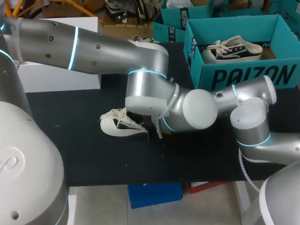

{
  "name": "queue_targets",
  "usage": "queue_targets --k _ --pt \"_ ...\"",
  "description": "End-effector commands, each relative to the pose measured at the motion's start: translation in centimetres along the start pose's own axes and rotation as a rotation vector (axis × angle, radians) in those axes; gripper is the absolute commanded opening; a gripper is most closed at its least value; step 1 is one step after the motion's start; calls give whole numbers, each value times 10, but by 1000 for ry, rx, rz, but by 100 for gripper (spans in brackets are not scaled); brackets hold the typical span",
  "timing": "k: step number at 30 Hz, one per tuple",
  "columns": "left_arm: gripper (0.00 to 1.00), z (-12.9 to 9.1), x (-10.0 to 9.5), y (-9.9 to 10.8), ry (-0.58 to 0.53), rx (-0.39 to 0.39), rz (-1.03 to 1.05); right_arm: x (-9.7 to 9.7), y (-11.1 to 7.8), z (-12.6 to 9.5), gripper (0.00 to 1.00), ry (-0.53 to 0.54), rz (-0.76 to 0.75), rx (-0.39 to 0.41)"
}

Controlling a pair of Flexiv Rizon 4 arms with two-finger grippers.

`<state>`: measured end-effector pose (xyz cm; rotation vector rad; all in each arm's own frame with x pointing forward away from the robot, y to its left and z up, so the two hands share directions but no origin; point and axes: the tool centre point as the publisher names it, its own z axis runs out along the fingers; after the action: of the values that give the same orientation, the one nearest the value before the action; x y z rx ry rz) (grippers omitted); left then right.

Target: Take the shoe out of the shoebox, open the shoe tongue, remove and reinsert the insole, then place the shoe into the shoebox

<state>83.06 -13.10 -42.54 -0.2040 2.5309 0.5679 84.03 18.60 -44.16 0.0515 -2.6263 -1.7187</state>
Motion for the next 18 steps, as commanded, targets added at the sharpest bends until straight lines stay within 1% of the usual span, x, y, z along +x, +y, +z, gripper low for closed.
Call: queue_targets --k 1,4,6,12,13,14,18 --pt "0 126 1 -5 48 15 5 -1 -1 1 0 0 1 2" --pt "0 122 2 -2 82 30 3 -1 -1 1 0 0 1 2" --pt "0 115 -2 2 134 61 -15 -1 -1 1 0 0 1 2" --pt "0 82 -11 15 208 138 -34 -1 -1 1 0 0 1 2" --pt "0 76 -11 17 232 151 -21 -1 -1 1 0 0 1 2" --pt "0 71 -10 16 248 146 1 -1 -1 1 0 0 1 2" --pt "0 51 -5 16 274 173 13 -1 -1 1 0 0 1 2"
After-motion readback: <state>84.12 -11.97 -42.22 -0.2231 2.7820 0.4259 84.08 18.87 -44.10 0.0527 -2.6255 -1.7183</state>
